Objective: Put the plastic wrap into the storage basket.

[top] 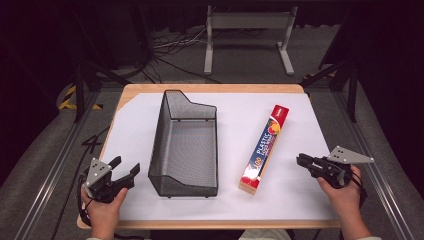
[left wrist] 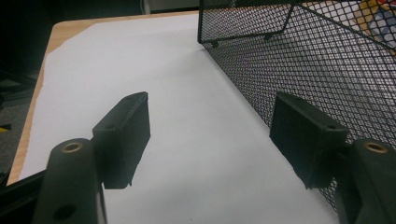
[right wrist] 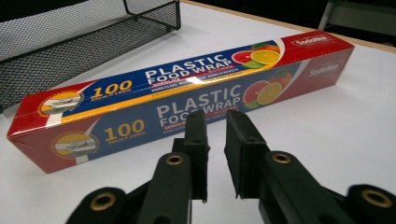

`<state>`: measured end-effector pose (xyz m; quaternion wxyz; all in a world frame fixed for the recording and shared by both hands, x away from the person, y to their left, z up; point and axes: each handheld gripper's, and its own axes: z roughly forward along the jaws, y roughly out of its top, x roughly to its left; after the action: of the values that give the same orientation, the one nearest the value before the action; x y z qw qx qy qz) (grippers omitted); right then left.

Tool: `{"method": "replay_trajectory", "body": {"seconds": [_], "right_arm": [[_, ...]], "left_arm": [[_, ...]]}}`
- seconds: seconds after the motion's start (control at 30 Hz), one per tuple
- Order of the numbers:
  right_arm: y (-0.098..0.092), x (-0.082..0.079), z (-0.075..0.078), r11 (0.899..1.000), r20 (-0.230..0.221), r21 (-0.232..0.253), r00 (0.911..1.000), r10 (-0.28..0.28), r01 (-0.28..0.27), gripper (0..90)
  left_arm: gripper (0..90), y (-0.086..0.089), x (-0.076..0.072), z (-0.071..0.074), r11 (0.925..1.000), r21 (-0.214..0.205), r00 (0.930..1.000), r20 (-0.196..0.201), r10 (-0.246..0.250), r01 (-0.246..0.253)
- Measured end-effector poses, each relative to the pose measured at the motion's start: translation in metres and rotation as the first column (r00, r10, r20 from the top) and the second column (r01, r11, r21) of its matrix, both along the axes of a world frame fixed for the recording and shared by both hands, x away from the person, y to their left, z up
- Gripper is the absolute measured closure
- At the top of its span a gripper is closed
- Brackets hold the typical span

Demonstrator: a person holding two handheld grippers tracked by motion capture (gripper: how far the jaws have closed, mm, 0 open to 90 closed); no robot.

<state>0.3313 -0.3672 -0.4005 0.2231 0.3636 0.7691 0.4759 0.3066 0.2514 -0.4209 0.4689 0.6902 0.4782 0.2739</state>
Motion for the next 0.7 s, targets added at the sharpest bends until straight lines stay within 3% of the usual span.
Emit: {"method": "replay_trajectory", "body": {"seconds": [0.1,0.2,0.47,0.7], "right_arm": [[0.004,0.0,0.003,1.0,0.002,-0.007,0.9999,0.011,-0.011,83.1],[0.009,-0.001,0.011,0.999,-0.012,-0.046,0.9996,0.025,-0.026,90.0],[0.026,-0.003,0.028,0.995,-0.041,-0.038,0.9955,0.086,-0.087,90.0],[0.049,-0.002,0.043,0.989,-0.034,-0.032,0.9891,0.143,-0.144,90.0]], "left_arm": [[29.4,0.001,0.0,0.0,1.0,0.001,1.0,0.001,0.003,-0.003],[29.4,0.001,-0.001,0.0,0.9999,-0.002,0.9999,-0.001,0.011,-0.011],[28.7,0.002,0.001,-0.001,0.9998,-0.003,0.9998,-0.003,0.018,-0.018],[28.7,0.003,0.001,-0.002,0.9996,-0.016,0.9997,-0.006,0.022,-0.022]]}}
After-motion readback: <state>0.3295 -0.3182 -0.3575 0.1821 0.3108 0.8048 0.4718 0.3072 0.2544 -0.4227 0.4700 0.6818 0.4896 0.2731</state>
